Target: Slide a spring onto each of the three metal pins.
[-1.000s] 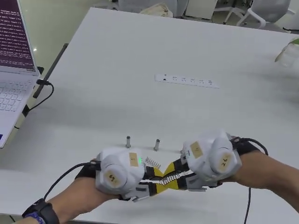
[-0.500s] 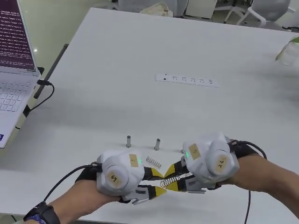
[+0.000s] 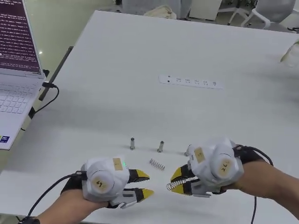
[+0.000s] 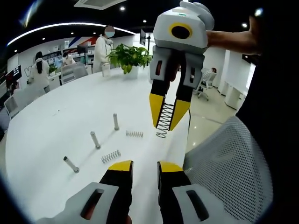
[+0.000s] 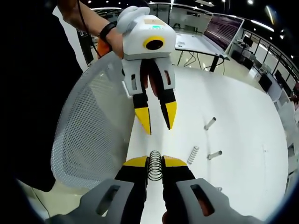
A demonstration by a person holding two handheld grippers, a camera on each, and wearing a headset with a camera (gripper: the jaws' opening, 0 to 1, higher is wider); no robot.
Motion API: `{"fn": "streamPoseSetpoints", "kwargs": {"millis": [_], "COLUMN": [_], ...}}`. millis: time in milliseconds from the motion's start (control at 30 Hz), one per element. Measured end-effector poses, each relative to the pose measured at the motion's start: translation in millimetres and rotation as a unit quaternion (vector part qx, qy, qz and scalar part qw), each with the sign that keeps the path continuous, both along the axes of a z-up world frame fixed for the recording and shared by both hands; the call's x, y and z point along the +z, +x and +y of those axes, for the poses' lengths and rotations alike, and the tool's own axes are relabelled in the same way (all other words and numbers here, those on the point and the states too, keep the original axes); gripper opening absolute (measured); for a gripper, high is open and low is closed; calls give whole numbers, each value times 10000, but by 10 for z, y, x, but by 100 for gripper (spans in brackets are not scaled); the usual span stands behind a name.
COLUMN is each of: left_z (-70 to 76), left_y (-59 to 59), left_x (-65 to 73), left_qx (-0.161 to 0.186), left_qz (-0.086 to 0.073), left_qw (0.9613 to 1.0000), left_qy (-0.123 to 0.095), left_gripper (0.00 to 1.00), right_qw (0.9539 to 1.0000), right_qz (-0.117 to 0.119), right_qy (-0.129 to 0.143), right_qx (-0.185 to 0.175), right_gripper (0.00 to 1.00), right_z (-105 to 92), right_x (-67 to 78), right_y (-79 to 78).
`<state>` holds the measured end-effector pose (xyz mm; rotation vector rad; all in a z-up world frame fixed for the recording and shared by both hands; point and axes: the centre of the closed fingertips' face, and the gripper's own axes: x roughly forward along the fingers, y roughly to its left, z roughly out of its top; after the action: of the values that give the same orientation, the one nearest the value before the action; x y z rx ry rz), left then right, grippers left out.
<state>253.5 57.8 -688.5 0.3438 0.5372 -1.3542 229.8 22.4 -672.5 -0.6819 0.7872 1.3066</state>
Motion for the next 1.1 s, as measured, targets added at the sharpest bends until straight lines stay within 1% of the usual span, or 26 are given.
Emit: {"fn": "streamPoseSetpoints", "kwargs": {"millis": [67,167,233,333,400,467,567,800,967,1000,1100], "left_z": [48,110,165,257,300,355,440,612,725,763,816], "left_y": [45,100,144,191,215,245,303,385,421,430,440], "left_x": [2,9,-2,4,13,27,45,83,107,114,129], "left_qx": [132,303,443,613,704,829,1031,1379,1588,1664,1779], "left_qz": [1,-2,-6,-2,7,7,8,-3,-8,3,13], "left_qw": [9999,9995,9990,9981,9975,9965,9946,9903,9871,9858,9837], "left_qy": [-8,-25,-12,-15,-37,-48,-106,-152,-194,-218,-261], "left_gripper": [14,14,16,16,16,17,18,21,22,23,23], "right_qw": [9999,9998,9997,9995,9989,9987,9979,9970,9967,9966,9965], "right_qz": [59,94,111,151,236,267,345,371,387,394,399], "right_qy": [2,-6,-24,-61,-111,-123,-147,-235,-282,-304,-366], "right_qx": [-122,-169,-205,-275,-396,-427,-526,-634,-658,-663,-637], "right_gripper": [8,8,8,8,8,8,8,8,8,8,8], "right_z": [-13,-22,-31,-48,-65,-68,-69,-92,-107,-110,-110], "right_x": [-9,-19,-29,-61,-85,-108,-130,-183,-207,-218,-234], "right_y": [13,18,27,58,72,92,122,209,260,276,302]}}
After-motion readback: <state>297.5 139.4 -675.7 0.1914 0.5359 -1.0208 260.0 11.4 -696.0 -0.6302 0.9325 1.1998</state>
